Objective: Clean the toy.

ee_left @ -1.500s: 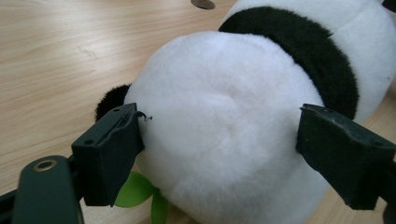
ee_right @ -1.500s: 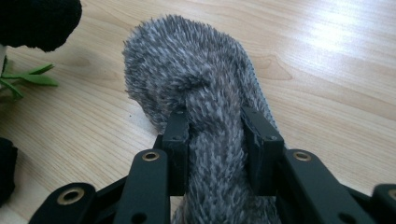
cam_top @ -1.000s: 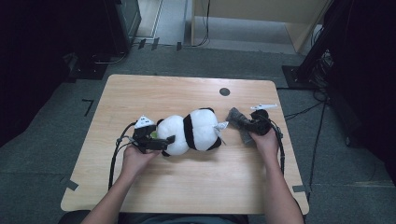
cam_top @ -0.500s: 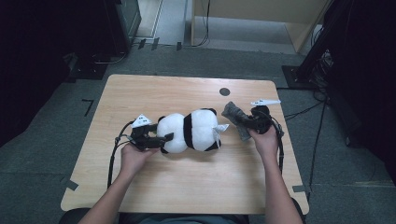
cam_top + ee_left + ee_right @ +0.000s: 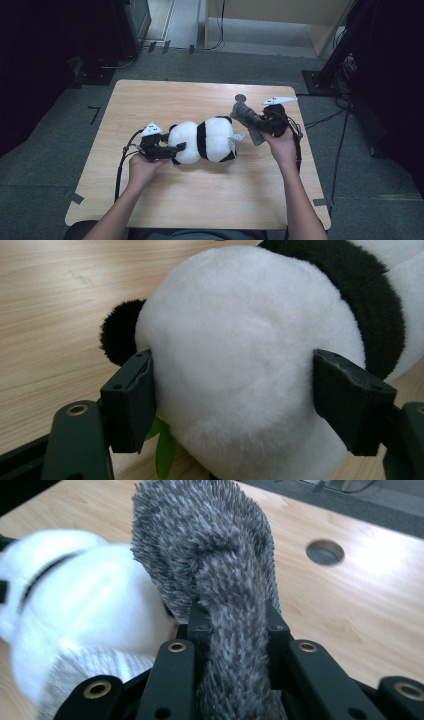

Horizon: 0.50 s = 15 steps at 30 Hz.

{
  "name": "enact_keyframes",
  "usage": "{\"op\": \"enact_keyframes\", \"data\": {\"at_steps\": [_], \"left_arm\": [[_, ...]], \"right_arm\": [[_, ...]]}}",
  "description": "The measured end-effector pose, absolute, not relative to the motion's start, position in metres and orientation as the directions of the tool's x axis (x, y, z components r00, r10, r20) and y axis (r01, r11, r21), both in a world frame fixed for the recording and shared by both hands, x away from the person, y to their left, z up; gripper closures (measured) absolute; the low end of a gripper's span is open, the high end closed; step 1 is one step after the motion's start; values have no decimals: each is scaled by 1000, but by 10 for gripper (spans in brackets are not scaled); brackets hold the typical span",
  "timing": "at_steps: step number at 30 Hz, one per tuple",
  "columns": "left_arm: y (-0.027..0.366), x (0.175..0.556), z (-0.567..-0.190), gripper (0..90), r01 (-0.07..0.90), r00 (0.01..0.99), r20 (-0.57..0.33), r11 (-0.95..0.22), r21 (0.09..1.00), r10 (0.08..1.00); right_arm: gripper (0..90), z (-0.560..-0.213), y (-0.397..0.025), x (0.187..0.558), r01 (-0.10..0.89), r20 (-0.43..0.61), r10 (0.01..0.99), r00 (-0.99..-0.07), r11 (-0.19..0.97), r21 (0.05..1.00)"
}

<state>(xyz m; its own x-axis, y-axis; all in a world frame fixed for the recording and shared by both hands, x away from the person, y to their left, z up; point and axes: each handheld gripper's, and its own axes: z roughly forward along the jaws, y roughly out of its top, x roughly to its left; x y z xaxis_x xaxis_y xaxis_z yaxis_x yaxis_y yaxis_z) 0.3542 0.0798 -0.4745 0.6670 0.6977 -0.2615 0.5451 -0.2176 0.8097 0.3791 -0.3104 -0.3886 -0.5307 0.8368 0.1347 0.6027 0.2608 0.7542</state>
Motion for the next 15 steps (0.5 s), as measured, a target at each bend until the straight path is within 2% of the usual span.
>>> {"op": "enact_keyframes", "data": {"at_steps": [15], "left_arm": [[79,353,-475,235,537,666,-257,-211,816,700]], "right_arm": [[746,-362,-242,401,572,102,759,-643,387,724]]}}
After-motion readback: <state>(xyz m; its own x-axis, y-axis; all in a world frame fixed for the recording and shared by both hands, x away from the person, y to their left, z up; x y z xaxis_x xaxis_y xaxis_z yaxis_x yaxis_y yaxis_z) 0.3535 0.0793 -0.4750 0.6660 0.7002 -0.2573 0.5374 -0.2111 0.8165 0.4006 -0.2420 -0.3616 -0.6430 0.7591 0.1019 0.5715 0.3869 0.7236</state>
